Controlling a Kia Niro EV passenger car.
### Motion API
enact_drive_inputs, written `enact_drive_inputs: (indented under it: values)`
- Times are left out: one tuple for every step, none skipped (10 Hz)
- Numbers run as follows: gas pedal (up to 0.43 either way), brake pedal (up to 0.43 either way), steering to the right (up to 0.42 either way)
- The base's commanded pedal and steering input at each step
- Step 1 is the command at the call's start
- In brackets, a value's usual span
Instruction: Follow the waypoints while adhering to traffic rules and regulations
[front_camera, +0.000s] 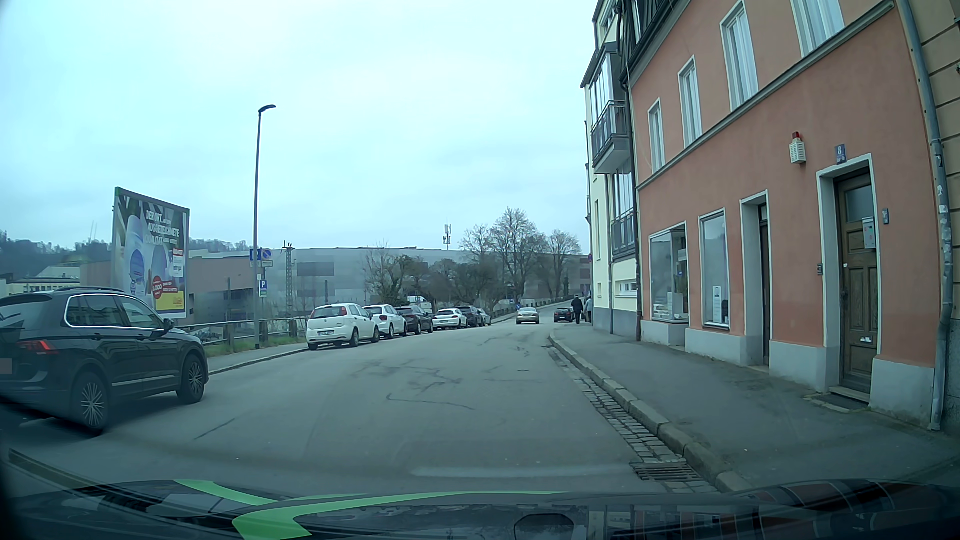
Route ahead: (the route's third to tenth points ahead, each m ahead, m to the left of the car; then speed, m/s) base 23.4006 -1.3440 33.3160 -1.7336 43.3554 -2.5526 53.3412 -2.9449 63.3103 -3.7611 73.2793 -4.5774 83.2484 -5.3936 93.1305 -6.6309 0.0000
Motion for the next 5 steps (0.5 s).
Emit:
enact_drive_inputs:
  values:
    - [0.000, 0.280, -0.090]
    - [0.000, 0.110, -0.090]
    - [0.000, 0.000, -0.091]
    - [0.000, 0.000, -0.095]
    - [0.000, 0.000, -0.105]
